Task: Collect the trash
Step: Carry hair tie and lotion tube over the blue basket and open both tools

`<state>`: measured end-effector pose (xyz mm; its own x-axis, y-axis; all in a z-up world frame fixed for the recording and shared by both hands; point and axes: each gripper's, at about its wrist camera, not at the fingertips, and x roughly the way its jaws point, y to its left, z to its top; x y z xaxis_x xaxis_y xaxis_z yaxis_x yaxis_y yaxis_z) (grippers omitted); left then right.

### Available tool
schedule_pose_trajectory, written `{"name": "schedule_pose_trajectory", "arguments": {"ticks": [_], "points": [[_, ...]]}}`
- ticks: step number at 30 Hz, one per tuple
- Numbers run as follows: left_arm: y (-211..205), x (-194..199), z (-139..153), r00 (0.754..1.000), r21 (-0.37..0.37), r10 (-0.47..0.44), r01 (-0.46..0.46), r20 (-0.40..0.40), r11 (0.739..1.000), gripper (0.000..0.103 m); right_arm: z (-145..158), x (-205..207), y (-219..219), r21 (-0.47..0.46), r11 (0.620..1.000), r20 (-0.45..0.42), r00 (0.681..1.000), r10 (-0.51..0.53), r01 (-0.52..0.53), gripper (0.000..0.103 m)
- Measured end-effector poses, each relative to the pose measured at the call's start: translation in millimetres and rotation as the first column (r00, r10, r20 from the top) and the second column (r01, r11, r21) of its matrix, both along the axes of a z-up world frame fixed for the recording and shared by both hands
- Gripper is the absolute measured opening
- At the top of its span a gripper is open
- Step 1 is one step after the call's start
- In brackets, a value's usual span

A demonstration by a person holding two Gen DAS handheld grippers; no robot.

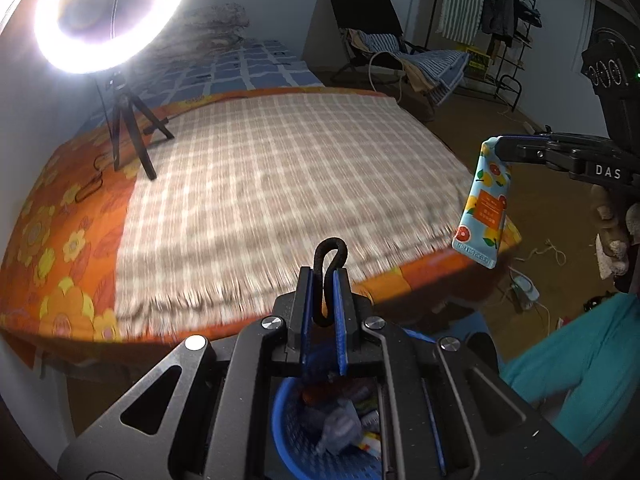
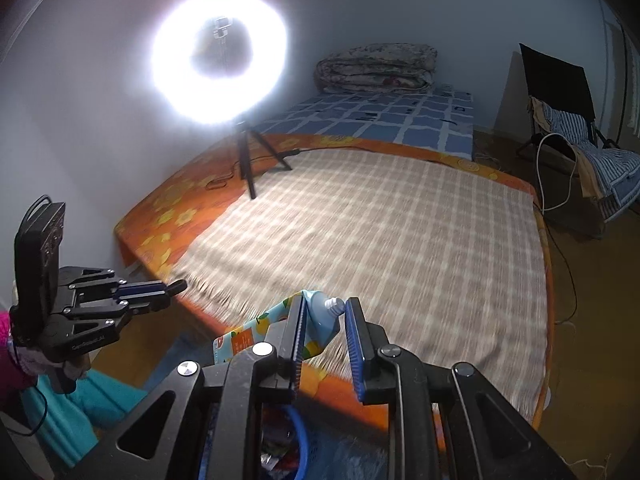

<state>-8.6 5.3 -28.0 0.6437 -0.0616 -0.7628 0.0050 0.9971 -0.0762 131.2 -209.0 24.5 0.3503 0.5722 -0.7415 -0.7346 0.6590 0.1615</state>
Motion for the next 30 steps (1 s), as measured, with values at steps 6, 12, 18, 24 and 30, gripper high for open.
{"name": "schedule_pose_trajectory", "arguments": {"ticks": [6, 12, 18, 24, 30], "points": [[-12, -27, -14, 0.999, -0.017, -0.014, 0.013, -0.030, 1.000, 0.008, -9, -40, -10, 0.000, 1.000, -0.035, 0.999, 0.028, -0.028, 0.018], [-24, -49, -39, 0.996, -0.048, -0.023, 0.019, -0.087, 0.999, 0.008, -29, -70, -14, -0.022, 0.998, -0.070, 0.996, 0.055, -0.057, 0.018], [-26, -64, -60, 0.992, -0.093, -0.012, 0.000, -0.126, 0.996, 0.008, -51, -97, -14, -0.060, 0.994, -0.105, 0.991, 0.085, -0.091, 0.018], [-29, -74, -81, 0.984, -0.112, -0.019, -0.001, -0.175, 0.994, 0.008, -70, -118, -9, -0.104, 0.986, -0.119, 0.986, 0.115, -0.128, 0.018], [-35, -80, -87, 0.982, -0.106, -0.034, 0.014, -0.185, 0.994, 0.008, -91, -131, -4, -0.125, 0.980, -0.155, 0.979, 0.134, -0.154, 0.018]]}}
